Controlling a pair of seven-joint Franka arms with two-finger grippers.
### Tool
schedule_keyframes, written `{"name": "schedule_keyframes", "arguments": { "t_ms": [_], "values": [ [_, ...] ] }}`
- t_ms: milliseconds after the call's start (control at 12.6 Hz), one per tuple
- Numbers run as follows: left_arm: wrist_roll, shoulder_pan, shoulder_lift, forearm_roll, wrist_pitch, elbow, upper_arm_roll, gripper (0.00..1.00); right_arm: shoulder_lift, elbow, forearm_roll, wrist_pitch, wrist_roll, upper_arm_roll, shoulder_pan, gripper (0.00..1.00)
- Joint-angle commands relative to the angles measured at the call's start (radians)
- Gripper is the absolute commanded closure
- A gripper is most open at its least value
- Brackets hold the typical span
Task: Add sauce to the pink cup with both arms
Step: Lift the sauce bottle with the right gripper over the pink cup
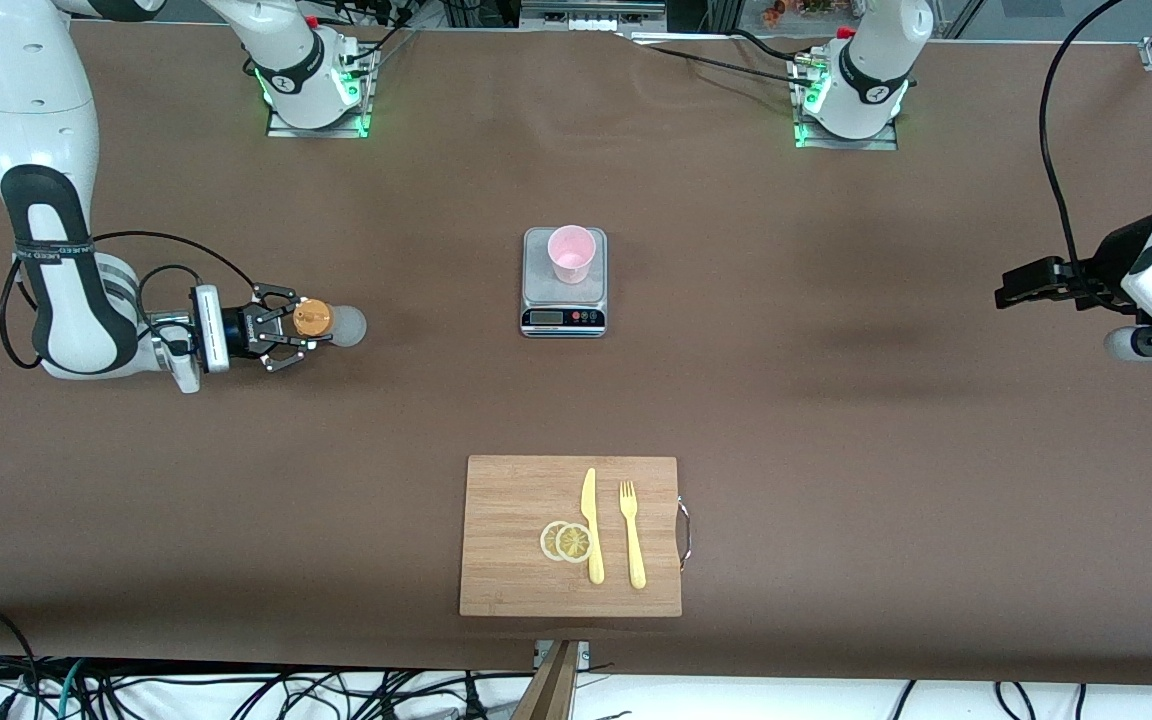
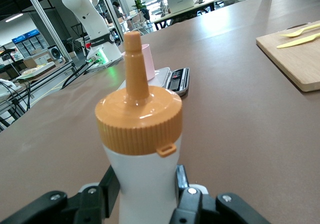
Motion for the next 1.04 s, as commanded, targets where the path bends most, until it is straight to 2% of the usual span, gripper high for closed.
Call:
{"name": "schedule_keyframes", "arguments": {
  "t_ms": [0,159,637,956],
  "values": [
    [0.02,0.003,0.019,0.025,-0.019,0.036,-0.003,0.0,-0.006,0.051,0.0,-0.036,0.089,0.0,0.01,0.87],
    [0.02,0.003,0.017,0.025,-0.021,0.036,-0.004,0.0,-0.04,0.094,-0.034,-0.044,0.209,-0.001,0.044,0.88],
    [0.02,0.003,0.019,0.025,-0.021,0.036,-0.004,0.0,-0.167,0.218,-0.262,-0.029,0.66,-0.004,0.214,0.88],
    [0.02,0.003,0.017,0.025,-0.021,0.036,-0.004,0.0,-0.249,0.229,-0.403,0.0,0.911,0.0,0.35,0.87]
  ]
}}
